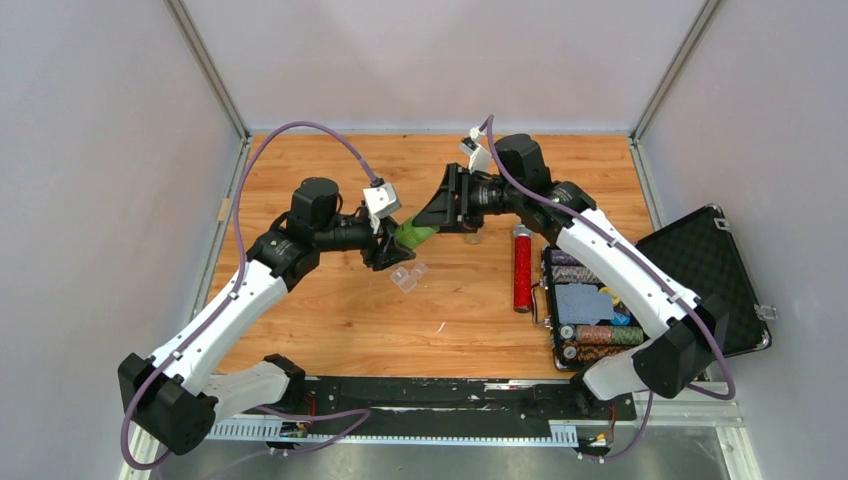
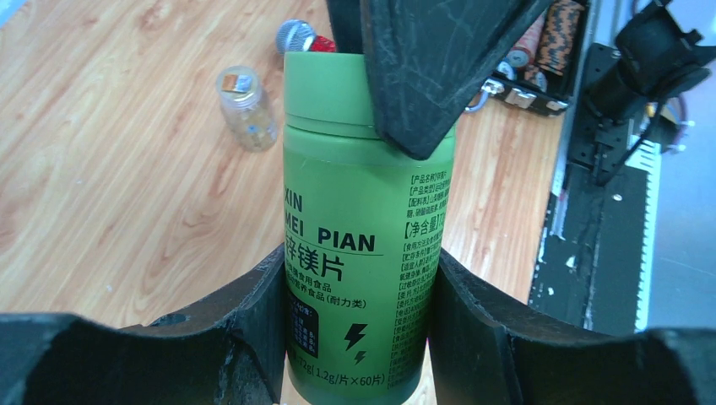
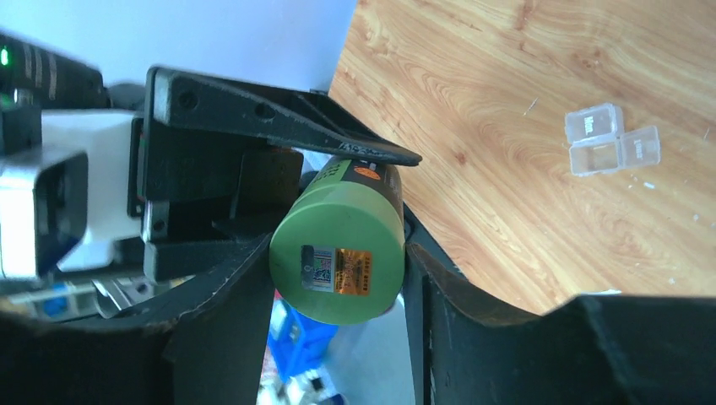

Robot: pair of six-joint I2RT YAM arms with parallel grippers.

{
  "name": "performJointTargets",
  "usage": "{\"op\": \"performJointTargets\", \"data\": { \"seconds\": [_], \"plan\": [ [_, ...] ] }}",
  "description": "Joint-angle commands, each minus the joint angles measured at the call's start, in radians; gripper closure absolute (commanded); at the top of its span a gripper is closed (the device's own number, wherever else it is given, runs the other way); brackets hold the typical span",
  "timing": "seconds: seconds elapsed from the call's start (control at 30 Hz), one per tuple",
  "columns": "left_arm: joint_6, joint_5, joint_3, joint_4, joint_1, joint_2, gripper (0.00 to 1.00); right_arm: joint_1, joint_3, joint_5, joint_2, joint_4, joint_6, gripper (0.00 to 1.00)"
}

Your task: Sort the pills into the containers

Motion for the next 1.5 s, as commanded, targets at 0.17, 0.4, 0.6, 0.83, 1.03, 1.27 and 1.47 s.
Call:
{"op": "performJointTargets", "data": {
  "seconds": [0.17, 0.4, 0.6, 0.83, 1.03, 1.27, 1.47],
  "plan": [
    [-0.02, 0.243, 0.073, -0.042, -0.001, -0.038, 1.0, -0.002, -0.183, -0.24, -0.16, 0.299, -0.469, 1.0],
    [0.031, 0.18, 0.06, -0.055, 0.0, -0.047, 1.0, -0.001, -0.122, -0.193, -0.143, 0.231, -0.437, 0.01],
    [0.105, 0.019, 0.039, -0.025, 0.0, -0.045, 1.0, -0.001, -0.087, -0.018, -0.109, 0.137, -0.07, 0.03],
    [0.196, -0.049, 0.032, -0.052, -0.001, -0.06, 1.0, 0.004, -0.058, 0.013, -0.045, 0.077, 0.106, 0.16],
    [0.268, -0.04, 0.036, -0.102, -0.001, -0.061, 1.0, 0.004, -0.043, -0.018, -0.023, 0.079, 0.097, 0.41],
    [0.266, -0.003, 0.043, -0.124, 0.0, -0.058, 1.0, 0.004, -0.075, -0.17, -0.036, 0.234, 0.03, 0.87],
    [0.206, 0.056, 0.058, -0.119, -0.001, -0.065, 1.0, 0.004, -0.092, -0.34, -0.072, 0.242, -0.356, 1.0]
  ]
}}
